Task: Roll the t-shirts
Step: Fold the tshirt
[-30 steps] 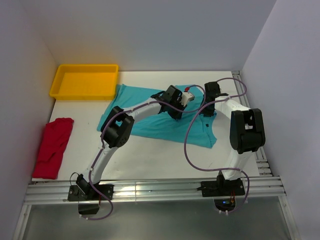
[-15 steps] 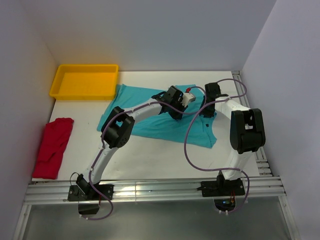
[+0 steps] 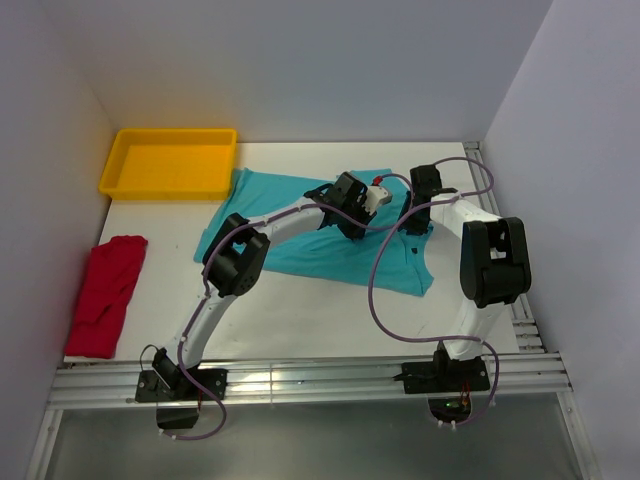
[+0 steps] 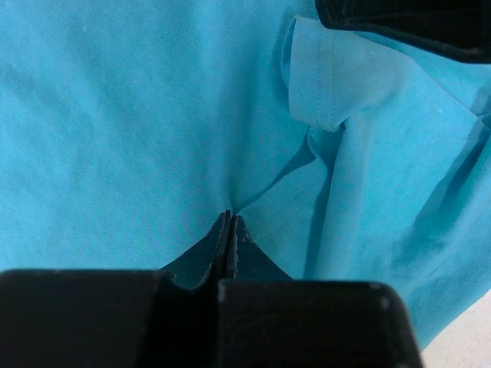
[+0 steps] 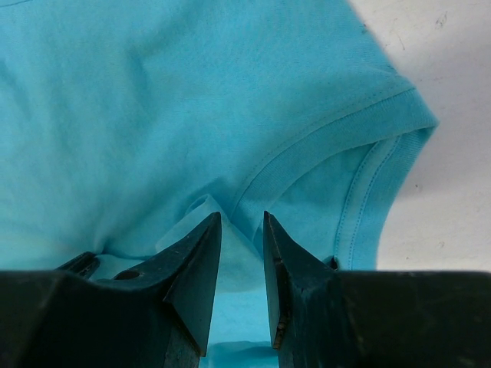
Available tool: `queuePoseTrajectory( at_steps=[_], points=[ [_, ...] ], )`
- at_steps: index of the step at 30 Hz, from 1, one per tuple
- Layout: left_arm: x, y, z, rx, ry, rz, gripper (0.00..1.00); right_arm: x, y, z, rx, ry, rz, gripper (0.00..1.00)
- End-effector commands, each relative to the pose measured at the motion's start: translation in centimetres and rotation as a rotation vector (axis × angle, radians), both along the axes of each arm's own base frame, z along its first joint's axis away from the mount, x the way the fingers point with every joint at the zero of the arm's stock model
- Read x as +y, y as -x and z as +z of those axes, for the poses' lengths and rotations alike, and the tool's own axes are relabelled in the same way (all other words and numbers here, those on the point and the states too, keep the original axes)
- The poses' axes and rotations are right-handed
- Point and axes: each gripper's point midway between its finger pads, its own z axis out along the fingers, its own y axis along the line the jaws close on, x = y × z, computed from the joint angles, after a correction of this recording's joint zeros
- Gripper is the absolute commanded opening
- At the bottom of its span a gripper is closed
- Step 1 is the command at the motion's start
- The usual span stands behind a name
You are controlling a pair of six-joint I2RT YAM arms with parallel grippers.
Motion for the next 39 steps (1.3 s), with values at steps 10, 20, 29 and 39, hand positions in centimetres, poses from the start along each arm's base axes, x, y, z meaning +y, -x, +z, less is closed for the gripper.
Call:
queuePoseTrajectory(
  at_steps=[10,20,29,39],
  points=[
    [-1.7,0.1,6.0,-0.094,0.1,-0.048,0.0,-0.1,-1.2,2.5,-0.088,-0.008,0.011,0.36],
    [-1.6,0.0,7.0,-0.114,0.112,-0.042,0.0,-0.1,-1.2,2.5,-0.092,-0.008,0.018,0.37],
    [-1.5,0.2,7.0,-0.107,0.105,-0.042,0.0,0.6,-1.3,2.6,-0.105,-0.038,0.057,0.44],
    [0.1,-0.9,7.2,-0.156,0.05,0.033,0.01,1.0,-1.6,1.3,-0.078,-0.055,0.077,0.44]
  ],
)
